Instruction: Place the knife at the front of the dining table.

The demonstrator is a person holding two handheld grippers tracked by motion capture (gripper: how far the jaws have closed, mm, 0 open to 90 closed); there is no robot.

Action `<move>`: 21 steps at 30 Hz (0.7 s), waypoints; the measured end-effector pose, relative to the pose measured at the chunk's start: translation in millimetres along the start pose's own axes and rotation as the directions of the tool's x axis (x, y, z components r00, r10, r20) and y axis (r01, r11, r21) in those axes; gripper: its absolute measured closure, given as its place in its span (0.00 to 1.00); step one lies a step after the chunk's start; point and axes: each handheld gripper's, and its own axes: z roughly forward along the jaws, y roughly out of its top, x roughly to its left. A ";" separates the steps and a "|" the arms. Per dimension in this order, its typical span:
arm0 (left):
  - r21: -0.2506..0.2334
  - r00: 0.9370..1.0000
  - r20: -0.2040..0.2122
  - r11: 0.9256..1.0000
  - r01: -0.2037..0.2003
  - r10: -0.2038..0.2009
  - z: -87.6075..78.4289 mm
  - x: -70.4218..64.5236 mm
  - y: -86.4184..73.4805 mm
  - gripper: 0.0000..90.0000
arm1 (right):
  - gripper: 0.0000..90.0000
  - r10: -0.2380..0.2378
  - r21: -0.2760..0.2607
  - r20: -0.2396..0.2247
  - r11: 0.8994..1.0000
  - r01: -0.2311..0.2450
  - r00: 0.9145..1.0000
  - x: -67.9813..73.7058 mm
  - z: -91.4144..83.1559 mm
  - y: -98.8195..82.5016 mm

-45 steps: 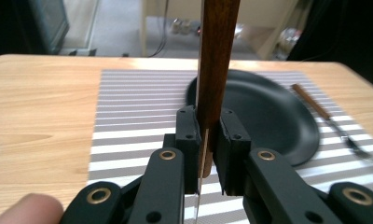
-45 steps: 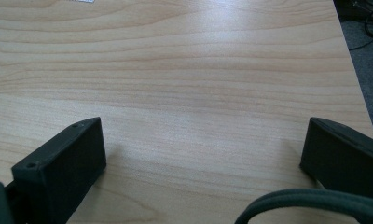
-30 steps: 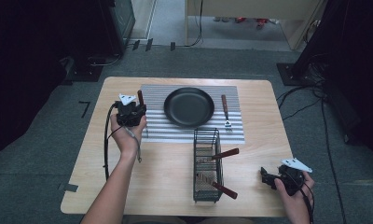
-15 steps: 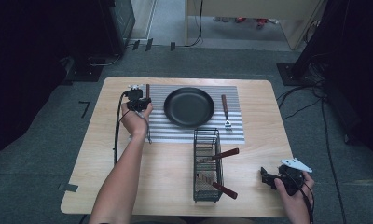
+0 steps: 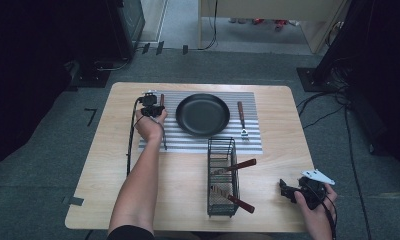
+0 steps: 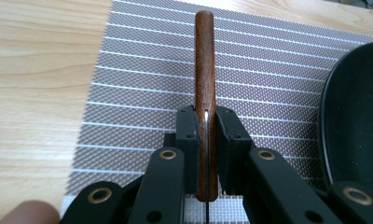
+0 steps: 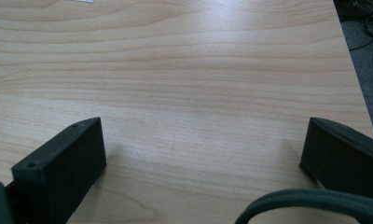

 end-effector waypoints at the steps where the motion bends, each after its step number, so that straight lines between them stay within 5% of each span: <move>1: 0.007 1.000 0.000 1.000 -0.025 0.025 2.6 -0.9 -2.6 0.87 | 0.00 0.000 0.000 0.000 1.000 0.000 1.000 0.0 0.0 0.0; 6: 0.026 0.999 0.038 1.000 -0.017 0.016 1.2 0.4 -3.4 0.70 | 0.00 0.000 0.001 -0.002 1.000 0.000 1.000 0.0 0.2 0.3; 13: 0.047 0.998 0.022 0.997 -0.056 0.055 -1.2 0.5 -4.2 0.83 | 0.00 0.000 0.001 -0.003 1.000 0.000 1.000 0.1 0.3 0.4; 21: 0.030 0.999 0.036 1.000 -0.008 0.007 0.5 3.4 -4.0 0.86 | 0.00 0.000 0.001 -0.003 1.000 0.000 1.000 0.1 0.3 0.4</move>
